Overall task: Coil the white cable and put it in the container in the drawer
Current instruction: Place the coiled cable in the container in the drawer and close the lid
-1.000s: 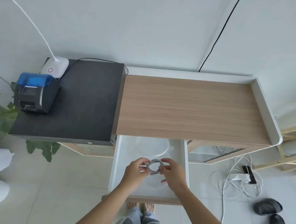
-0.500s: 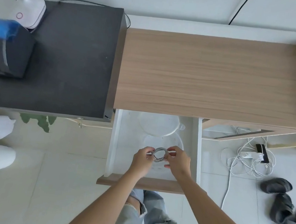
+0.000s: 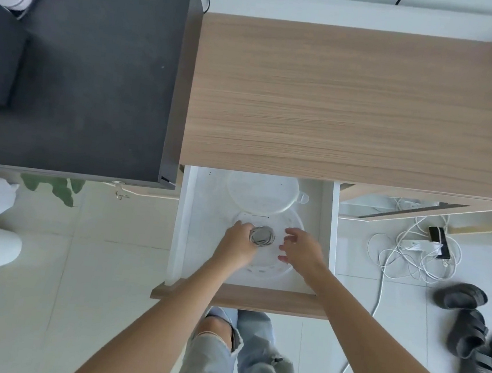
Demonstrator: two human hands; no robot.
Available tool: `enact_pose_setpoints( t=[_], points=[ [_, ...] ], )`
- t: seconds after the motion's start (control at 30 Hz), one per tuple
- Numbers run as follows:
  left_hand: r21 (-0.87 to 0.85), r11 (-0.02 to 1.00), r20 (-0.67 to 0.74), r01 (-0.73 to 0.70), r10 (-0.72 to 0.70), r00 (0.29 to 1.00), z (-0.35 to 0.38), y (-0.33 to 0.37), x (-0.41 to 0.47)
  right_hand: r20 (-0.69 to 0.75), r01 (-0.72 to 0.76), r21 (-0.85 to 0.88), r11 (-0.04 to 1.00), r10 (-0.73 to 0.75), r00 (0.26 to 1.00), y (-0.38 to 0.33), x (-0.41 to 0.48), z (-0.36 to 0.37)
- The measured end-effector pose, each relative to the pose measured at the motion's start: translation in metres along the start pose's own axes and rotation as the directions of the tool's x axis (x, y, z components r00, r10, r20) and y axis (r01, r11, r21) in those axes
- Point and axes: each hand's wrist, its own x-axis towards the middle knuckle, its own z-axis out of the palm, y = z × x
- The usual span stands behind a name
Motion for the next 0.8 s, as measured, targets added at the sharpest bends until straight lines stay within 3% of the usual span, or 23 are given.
enact_pose_setpoints(
  t=[0.07, 0.13, 0.2, 0.33, 0.47, 0.57, 0.8],
  points=[
    [-0.005, 1.000, -0.167, 0.003, -0.004, 0.986, -0.023, 0.000, -0.006, -0.159, 0.066, 0.036, 0.997, -0.059, 0.985, -0.009, -0.005, -0.019],
    [-0.049, 0.998, -0.326, 0.051, -0.064, 0.943, -0.047, -0.003, -0.002, -0.295, 0.157, -0.131, 0.979, -0.189, 0.937, -0.020, -0.006, -0.036],
    [-0.088, 0.994, -0.393, 0.071, -0.100, 0.914, -0.064, -0.006, 0.015, -0.340, 0.207, -0.255, 0.944, -0.288, 0.895, -0.032, 0.003, -0.045],
    [-0.107, 0.985, -0.242, 0.139, -0.161, 0.957, -0.070, -0.012, 0.060, -0.231, 0.194, -0.323, 0.926, -0.276, 0.933, -0.055, 0.034, -0.043],
    [-0.378, 0.919, -0.219, 0.110, -0.204, 0.954, -0.056, -0.017, 0.082, -0.138, 0.172, -0.236, 0.956, -0.208, 0.968, -0.065, 0.060, -0.034],
    [-0.475, 0.878, -0.204, 0.063, -0.180, 0.962, -0.051, -0.018, 0.069, -0.139, 0.171, -0.228, 0.959, -0.206, 0.969, -0.063, 0.056, -0.034],
    [-0.312, 0.944, -0.275, 0.109, -0.199, 0.941, -0.012, -0.024, -0.017, -0.186, 0.108, -0.241, 0.965, -0.155, 0.970, -0.001, -0.014, -0.024]
  ],
)
